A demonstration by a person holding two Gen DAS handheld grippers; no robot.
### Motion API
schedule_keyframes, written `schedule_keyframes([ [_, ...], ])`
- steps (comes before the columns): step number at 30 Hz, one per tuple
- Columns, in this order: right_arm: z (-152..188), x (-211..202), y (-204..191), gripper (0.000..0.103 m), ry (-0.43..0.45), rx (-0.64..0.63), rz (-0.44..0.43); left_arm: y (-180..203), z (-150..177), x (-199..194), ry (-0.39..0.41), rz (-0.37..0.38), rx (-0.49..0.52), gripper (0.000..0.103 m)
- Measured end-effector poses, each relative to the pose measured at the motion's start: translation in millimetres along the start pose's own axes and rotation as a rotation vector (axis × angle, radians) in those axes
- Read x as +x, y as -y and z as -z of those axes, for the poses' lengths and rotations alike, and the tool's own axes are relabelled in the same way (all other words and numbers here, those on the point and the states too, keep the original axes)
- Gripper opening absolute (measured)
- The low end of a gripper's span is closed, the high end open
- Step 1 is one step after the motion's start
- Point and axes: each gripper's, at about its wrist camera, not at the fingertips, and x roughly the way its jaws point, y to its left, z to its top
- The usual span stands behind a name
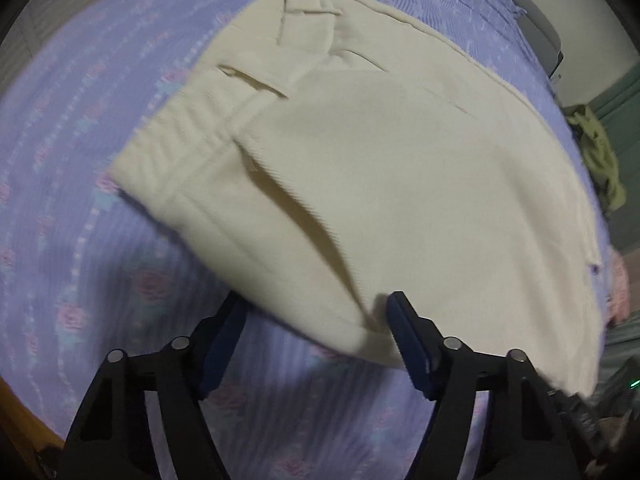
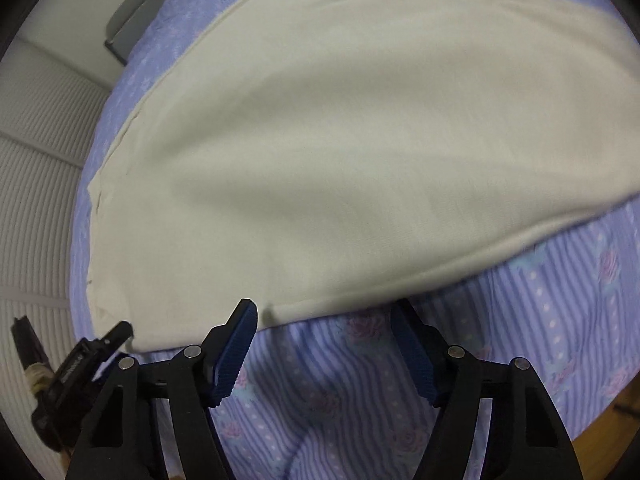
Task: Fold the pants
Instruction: 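Grasp the waistband edge of the cream pants with the left tool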
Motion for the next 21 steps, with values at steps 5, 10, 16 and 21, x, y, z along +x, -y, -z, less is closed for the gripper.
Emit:
schedule_keyframes([
  [5, -8.5, 4.1, 2.6, 0.062, 0.022, 0.024, -0.013, 10.9, -2.8, -1.6, 0.005, -0.010, 0.045, 0.035],
  [10, -19.9, -13.9, 9.7, 0.047, 0.061, 0.016, -0.017, 19.9, -5.0, -9.2, 0.024, -0.011, 0.085, 0.012],
  [16, -43.3, -44.9, -7.8, 0.013, 0.127, -0.079, -0.007, 29.1, -15.7, -45.8, 0.097, -0.015, 0.121, 0.009],
  [21, -84.2, -103.0, -48.6, 0.013, 0.246, -0.163, -0.045, 55.6, -45.7, -93.0, 0.210, -0.022, 0.159, 0.009],
])
